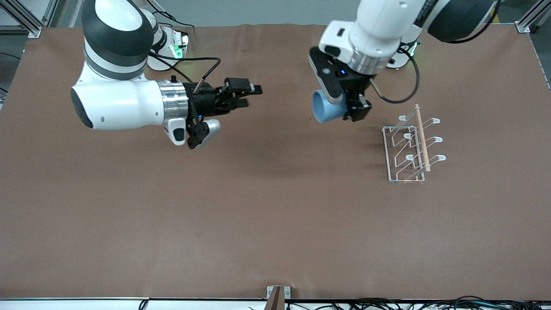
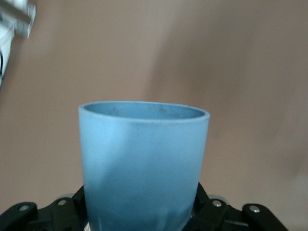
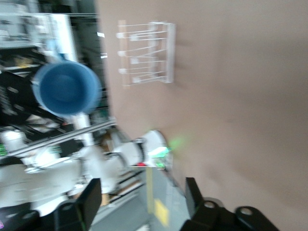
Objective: Hang cup on cup holder
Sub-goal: 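Open the right gripper while the left gripper carries the cup toward the rack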
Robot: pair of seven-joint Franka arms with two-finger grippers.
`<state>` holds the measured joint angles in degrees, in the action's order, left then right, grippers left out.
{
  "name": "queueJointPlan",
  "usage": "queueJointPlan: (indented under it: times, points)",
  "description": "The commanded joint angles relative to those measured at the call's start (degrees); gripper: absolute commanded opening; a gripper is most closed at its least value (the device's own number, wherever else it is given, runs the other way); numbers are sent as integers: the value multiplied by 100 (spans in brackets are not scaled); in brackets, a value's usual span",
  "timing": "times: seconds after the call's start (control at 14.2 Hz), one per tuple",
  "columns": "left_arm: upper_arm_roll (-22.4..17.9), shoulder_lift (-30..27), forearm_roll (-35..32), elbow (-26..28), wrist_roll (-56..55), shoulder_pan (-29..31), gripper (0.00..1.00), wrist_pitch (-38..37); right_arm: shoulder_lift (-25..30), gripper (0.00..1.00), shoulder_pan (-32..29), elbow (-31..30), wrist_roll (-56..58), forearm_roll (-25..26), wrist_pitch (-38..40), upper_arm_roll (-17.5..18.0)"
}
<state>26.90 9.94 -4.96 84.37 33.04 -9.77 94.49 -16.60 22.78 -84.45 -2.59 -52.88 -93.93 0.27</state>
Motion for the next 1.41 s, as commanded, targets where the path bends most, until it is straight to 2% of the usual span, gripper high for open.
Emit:
queueJointPlan:
  times: [0.0, 0.28, 0.49, 0.71, 0.92, 1.13, 1.34]
  points:
    - [35, 253, -688, -70, 62, 247, 29, -526, 577, 100, -195, -212, -48, 1563, 121, 61]
    - [35, 639, -2094, 27, 71, 335, 29, -1255, 1158, 100, -283, -476, -48, 3647, 156, 61]
    - [35, 885, -3104, 88, 184, 335, 30, -1809, 1326, 100, -405, -450, -171, 4705, 323, 61]
    - [35, 1351, -3993, 123, 869, 327, 30, -1943, 1300, 100, -976, -249, -216, 4769, 428, 69]
    - [35, 1738, -4889, 333, 985, 248, 29, -2250, 1273, 100, -1547, -10, -137, 4752, 438, 69]
    - [35, 1923, -5540, 676, 1003, 213, 29, -2268, 1273, 100, -1663, 69, -127, 4795, 437, 69]
    - [35, 2020, -5875, 993, 916, 204, 29, -2355, 1264, 100, -1803, 252, -127, 4865, 446, 69]
